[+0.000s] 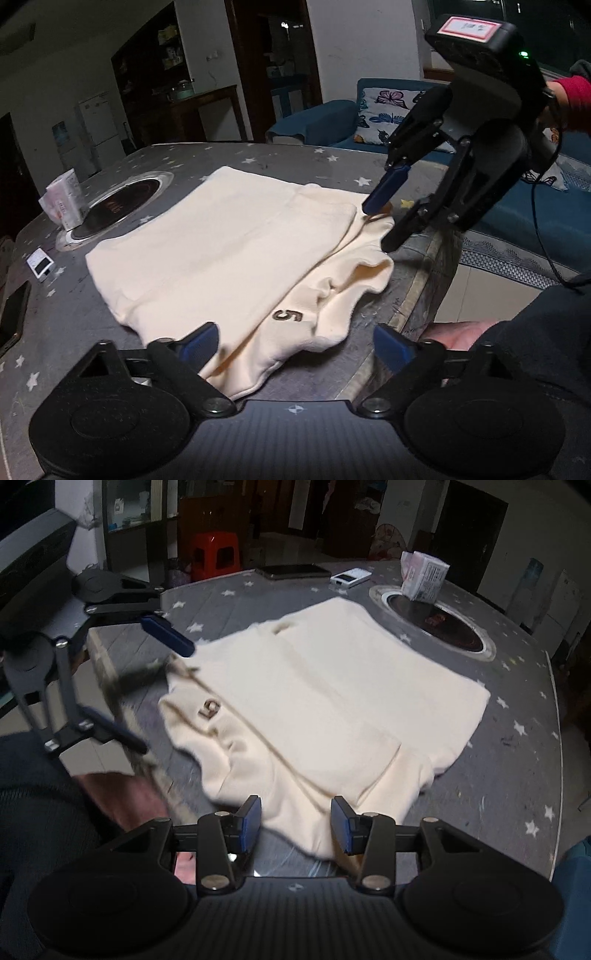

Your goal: Fold clothes

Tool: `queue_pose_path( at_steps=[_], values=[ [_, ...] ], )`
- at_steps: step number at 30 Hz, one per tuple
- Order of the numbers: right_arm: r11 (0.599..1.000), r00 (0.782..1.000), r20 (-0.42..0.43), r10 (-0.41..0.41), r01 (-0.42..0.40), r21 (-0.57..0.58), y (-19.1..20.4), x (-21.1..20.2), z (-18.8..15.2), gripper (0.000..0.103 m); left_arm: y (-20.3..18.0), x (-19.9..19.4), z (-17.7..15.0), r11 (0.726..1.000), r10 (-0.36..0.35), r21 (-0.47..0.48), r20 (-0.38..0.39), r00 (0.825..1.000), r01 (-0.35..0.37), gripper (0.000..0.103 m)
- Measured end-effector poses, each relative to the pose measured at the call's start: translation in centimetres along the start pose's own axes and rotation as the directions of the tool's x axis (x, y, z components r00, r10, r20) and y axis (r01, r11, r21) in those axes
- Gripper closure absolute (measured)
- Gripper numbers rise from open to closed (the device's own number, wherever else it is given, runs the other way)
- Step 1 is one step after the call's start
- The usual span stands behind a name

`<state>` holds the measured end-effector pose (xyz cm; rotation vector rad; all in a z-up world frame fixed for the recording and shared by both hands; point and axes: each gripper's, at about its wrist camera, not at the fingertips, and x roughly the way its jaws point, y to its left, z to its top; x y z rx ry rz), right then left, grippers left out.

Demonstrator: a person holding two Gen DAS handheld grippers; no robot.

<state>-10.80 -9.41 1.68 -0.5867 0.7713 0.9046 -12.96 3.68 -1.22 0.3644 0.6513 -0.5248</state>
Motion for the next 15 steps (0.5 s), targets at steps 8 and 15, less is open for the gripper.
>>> queue_pose_path(
  at_steps=[8,15],
  values=[
    [0.996,0.999,0.044,-0.022,0.026,-0.088,1.9,-0.1,-0.9,0.055,0.3,0.8,0.8,1.000,0.023,-0.003,0.026,0.999,-0.023,0.081],
    [0.989,0.994,0.105,-0.040,0.054,-0.140,2.5,1.1,-0.6,0.055,2.3,0.7,2.7,0.997,0.015,-0.074,0.079,0.997,-0.009,0.086]
  ],
)
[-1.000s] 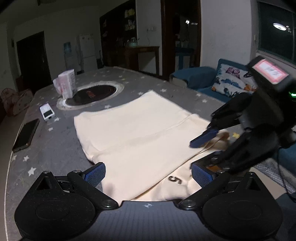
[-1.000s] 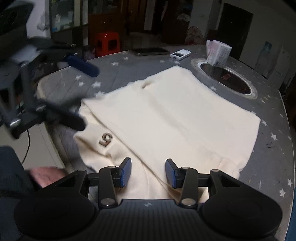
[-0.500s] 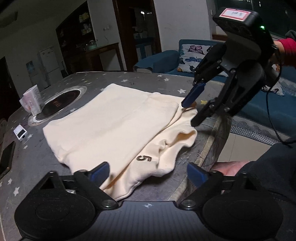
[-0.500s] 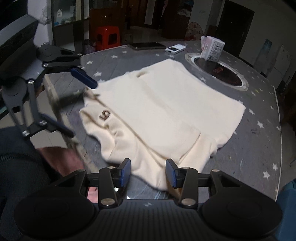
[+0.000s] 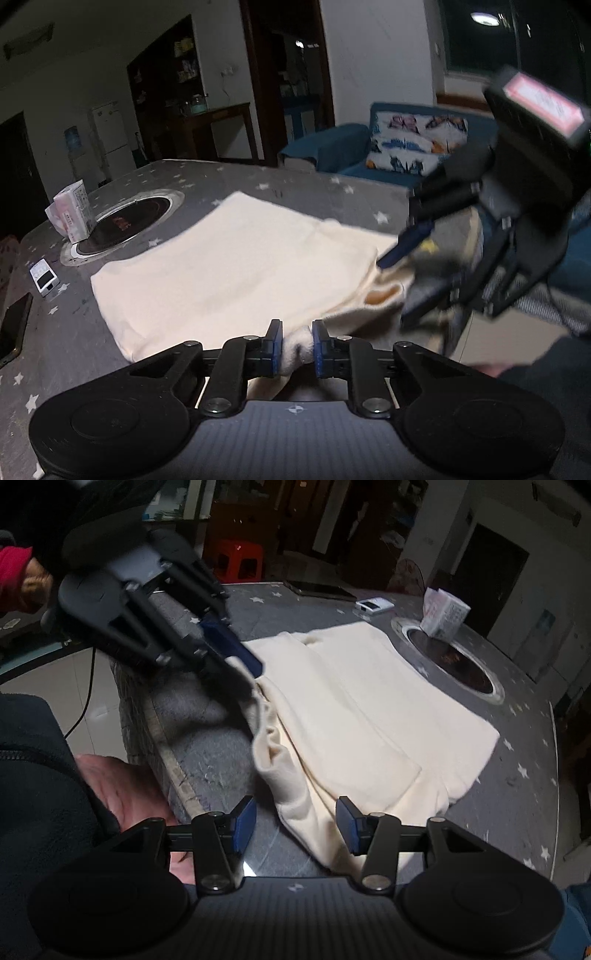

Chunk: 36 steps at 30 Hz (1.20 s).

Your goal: Fold clothes

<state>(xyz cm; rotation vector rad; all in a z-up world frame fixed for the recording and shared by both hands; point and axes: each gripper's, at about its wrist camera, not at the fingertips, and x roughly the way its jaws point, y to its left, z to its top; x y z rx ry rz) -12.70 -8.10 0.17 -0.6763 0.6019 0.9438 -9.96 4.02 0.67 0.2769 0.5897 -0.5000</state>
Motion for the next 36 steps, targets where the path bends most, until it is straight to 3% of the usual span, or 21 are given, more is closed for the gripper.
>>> queue_pose_path(
  at_steps=[6,8,11,13,15,19,24,26,28,31,36],
  values=[
    [1.000,0.999,0.042,-0.018,0.018,-0.002,0.1,1.7,0.8,0.063,1.4,0.7,0.7,0.999,-0.013,-0.052,0.008,1.000,0.014,0.086],
    [1.000,0.999,0.040,-0.008,0.008,0.014,-0.2,2.2,1.2,0.085,1.6,0.8,0.6,0.998,-0.016,-0.068,0.007,1.000,0.017,0.085],
    [0.998,0.999,0.033,0.017,-0.019,0.063,-1.1,2.5,1.7,0.093,1.7,0.3,0.0,0.997,-0.004,-0.074,0.009,1.000,0.005,0.078],
    [0.992,0.999,0.031,0.044,-0.047,0.121,-2.2,2.5,2.0,0.093,1.4,-0.2,-0.4,0.998,0.010,-0.055,0.016,1.000,-0.009,0.060],
    [0.981,0.997,0.030,0.071,-0.076,0.179,-3.3,2.4,2.3,0.094,1.0,-0.8,-0.9,0.999,0.028,-0.027,0.022,0.999,-0.027,0.052],
    [0.965,0.994,0.030,0.106,-0.110,0.238,-4.6,2.2,2.9,0.094,0.3,-1.3,-1.8,0.999,0.049,0.008,0.011,0.999,-0.049,0.045],
    [0.959,0.994,0.027,0.107,-0.111,0.260,-5.3,2.2,3.4,0.094,0.4,-0.8,-3.1,0.995,0.093,0.039,-0.036,0.995,-0.092,0.045],
    [0.960,0.994,0.025,0.106,-0.108,0.259,-5.4,2.3,3.4,0.093,0.7,-0.6,-3.5,0.994,0.103,0.039,-0.048,0.994,-0.101,0.051],
    [0.962,0.995,0.022,0.099,-0.101,0.255,-5.3,2.5,3.4,0.093,0.9,-0.5,-3.9,0.992,0.118,0.056,-0.055,0.991,-0.115,0.067],
    [0.968,0.996,0.015,0.084,-0.086,0.237,-4.7,2.7,3.0,0.090,1.3,-0.9,-4.1,0.993,0.113,0.043,-0.054,0.992,-0.111,0.083],
    [0.975,0.998,0.001,0.069,-0.068,0.213,-3.5,2.8,1.9,0.087,2.2,-1.4,-3.9,0.995,0.094,-0.033,-0.045,0.995,-0.095,0.091]
  ],
)
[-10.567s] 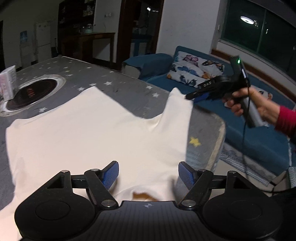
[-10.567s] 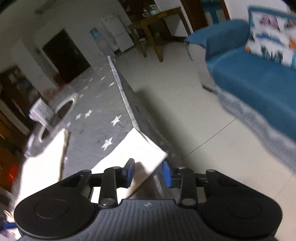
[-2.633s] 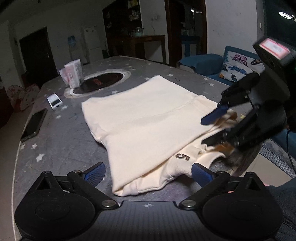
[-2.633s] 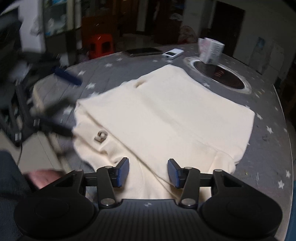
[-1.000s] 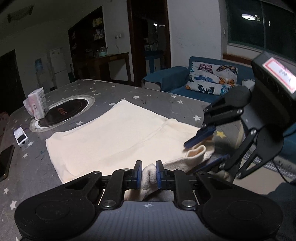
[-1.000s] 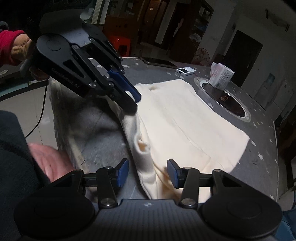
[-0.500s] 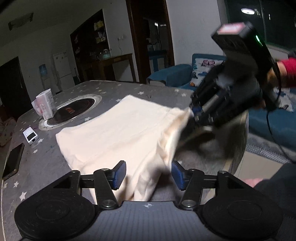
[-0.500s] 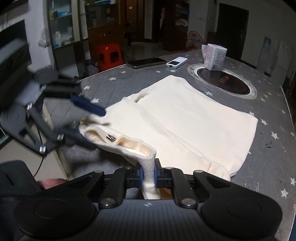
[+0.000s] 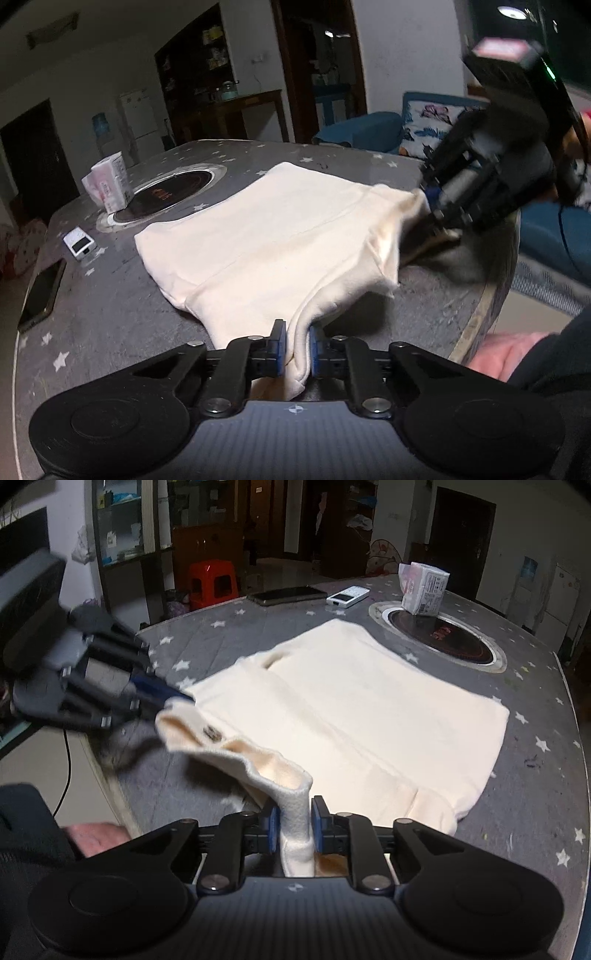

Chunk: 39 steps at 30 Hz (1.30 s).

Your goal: Fold clothes

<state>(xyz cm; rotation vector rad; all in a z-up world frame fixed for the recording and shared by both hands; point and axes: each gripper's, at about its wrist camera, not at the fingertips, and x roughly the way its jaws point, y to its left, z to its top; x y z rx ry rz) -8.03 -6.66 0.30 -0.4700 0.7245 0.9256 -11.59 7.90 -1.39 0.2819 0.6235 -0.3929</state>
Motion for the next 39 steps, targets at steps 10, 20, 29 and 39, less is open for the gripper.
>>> queue_pose_path(
  at_steps=[10,20,29,39],
  values=[
    [0.998,0.999,0.028,-0.017,0.019,-0.057,1.5,-1.8,-0.6,0.094,0.1,-1.7,0.4,0.998,-0.026,-0.060,0.015,1.000,0.027,0.096],
    [0.994,1.000,0.022,0.019,-0.017,-0.106,3.4,-4.8,-0.6,0.095,-1.0,-4.7,-0.9,0.995,-0.033,-0.092,0.016,0.999,0.035,0.096],
    [1.000,1.000,0.019,0.023,-0.023,-0.015,2.6,-4.7,-0.2,0.095,-4.5,-5.0,-1.9,0.997,-0.019,0.069,0.065,0.998,0.014,0.040],
    [0.998,0.999,0.033,0.037,-0.038,0.046,2.0,-5.5,0.8,0.095,-5.4,-1.6,-1.8,0.991,0.021,0.127,0.064,0.998,-0.029,0.067]
  ],
)
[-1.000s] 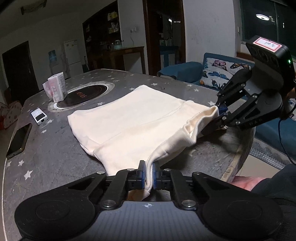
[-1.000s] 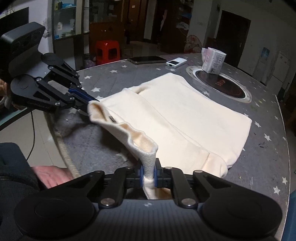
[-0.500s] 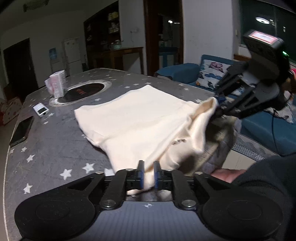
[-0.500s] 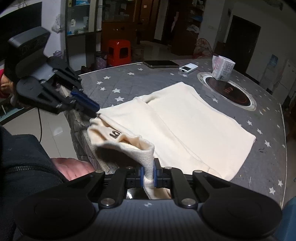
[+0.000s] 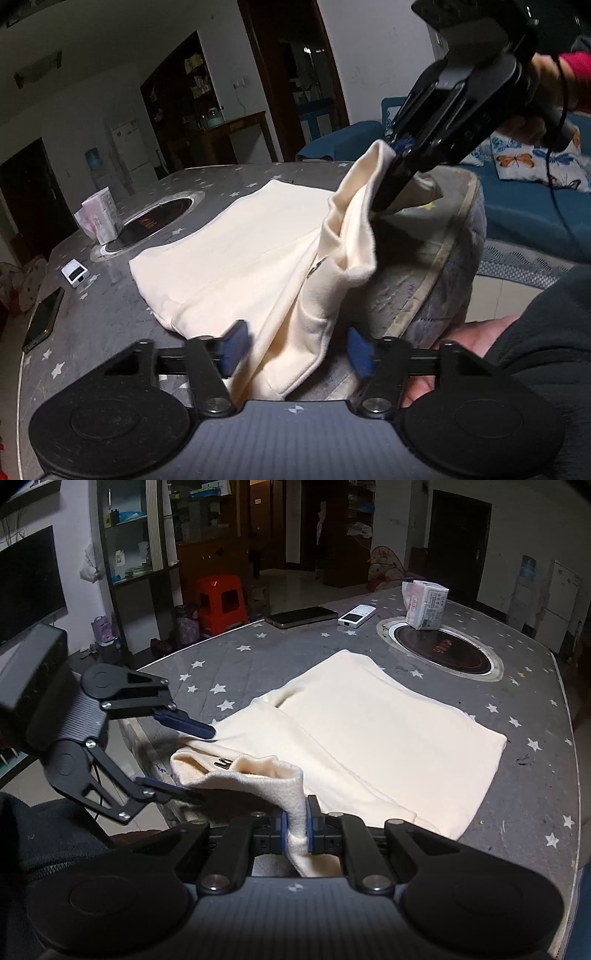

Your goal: Fold clothes

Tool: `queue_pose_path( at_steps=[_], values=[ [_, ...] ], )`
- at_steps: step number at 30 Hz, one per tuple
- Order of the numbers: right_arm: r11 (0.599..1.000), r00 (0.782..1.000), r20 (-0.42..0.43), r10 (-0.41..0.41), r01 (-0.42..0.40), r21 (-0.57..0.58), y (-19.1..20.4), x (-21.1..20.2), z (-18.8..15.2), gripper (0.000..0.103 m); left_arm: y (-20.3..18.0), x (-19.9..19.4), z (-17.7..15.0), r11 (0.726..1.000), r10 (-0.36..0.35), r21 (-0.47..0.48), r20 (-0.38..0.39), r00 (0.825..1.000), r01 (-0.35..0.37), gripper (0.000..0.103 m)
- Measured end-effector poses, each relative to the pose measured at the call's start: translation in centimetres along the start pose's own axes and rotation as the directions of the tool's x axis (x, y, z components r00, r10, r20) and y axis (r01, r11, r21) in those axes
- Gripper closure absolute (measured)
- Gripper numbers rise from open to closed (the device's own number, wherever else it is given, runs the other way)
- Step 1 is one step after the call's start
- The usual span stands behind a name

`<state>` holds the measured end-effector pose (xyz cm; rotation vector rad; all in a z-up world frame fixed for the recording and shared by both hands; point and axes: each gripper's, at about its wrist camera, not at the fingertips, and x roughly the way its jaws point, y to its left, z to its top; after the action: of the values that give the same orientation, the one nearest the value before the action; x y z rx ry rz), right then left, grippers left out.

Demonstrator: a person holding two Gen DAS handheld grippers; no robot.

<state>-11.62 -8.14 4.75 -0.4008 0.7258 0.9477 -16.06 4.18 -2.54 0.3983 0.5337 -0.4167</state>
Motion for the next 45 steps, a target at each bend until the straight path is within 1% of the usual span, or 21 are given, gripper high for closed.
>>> queue_pose_path(
  at_steps=[1,3,4,7,11,13,16,19,23,26,33,39,42,45],
  values=[
    [1.000,1.000,-0.002,0.000,0.000,-0.005,0.1,0.0,-0.1,0.095,0.2,0.1,-0.1,1.000,-0.002,-0.009,-0.008,1.000,0.002,0.079],
    [1.000,1.000,-0.004,0.001,-0.001,-0.014,0.4,-0.1,-0.3,0.095,0.8,-0.2,-0.1,0.999,-0.009,-0.034,-0.008,1.000,0.008,0.092],
    [1.000,1.000,-0.002,0.009,-0.009,-0.021,0.6,-0.3,-0.3,0.095,1.1,-0.5,-0.1,0.999,-0.015,-0.048,-0.004,1.000,0.015,0.095],
    [0.999,0.999,0.003,0.032,-0.032,-0.041,1.1,-1.1,-0.4,0.095,2.1,-2.1,0.1,0.993,-0.052,-0.103,0.003,0.999,0.052,0.096],
    [0.994,0.997,0.003,0.078,-0.078,-0.079,2.2,-2.7,-0.3,0.095,2.6,-4.7,0.6,0.986,-0.082,-0.142,0.009,0.997,0.082,0.097],
    [0.990,0.995,-0.007,0.104,-0.105,-0.093,2.8,-3.6,-0.1,0.095,2.4,-6.4,1.0,0.986,-0.098,-0.136,0.011,0.995,0.099,0.097],
    [0.986,0.990,-0.017,0.139,-0.140,-0.095,3.2,-4.8,0.4,0.095,2.4,-7.9,2.1,0.991,-0.098,-0.095,0.011,0.995,0.099,0.097],
    [0.988,0.991,-0.005,0.132,-0.132,-0.079,2.4,-4.9,1.5,0.095,3.4,-7.9,3.3,0.992,-0.089,-0.085,0.019,0.996,0.090,0.097],
    [0.994,0.995,0.020,0.099,-0.098,-0.038,0.3,-4.3,2.9,0.095,5.6,-6.4,5.2,0.991,-0.074,-0.105,0.037,0.997,0.077,0.097],
    [0.996,0.996,0.024,0.085,-0.086,0.006,-2.2,-3.4,4.2,0.095,7.1,-4.7,6.6,0.993,-0.058,-0.098,0.043,0.997,0.062,0.097],
    [0.996,0.999,0.010,0.052,-0.053,0.065,-7.0,-0.1,6.1,0.095,10.5,1.1,8.7,0.989,-0.049,-0.136,-0.001,0.999,0.048,0.097],
    [0.990,0.999,-0.017,0.033,-0.030,0.136,-10.8,4.3,6.7,0.095,13.2,6.7,8.7,0.977,-0.038,-0.210,-0.074,0.997,0.022,0.097],
    [0.987,0.999,-0.038,0.022,-0.015,0.160,-12.0,6.7,6.5,0.094,14.2,9.0,8.2,0.970,-0.034,-0.245,-0.106,0.994,0.008,0.096],
    [0.982,0.998,-0.056,0.008,0.002,0.187,-13.0,8.8,6.2,0.093,14.6,10.5,7.8,0.965,-0.016,-0.263,-0.129,0.992,-0.019,0.096]
  ],
)
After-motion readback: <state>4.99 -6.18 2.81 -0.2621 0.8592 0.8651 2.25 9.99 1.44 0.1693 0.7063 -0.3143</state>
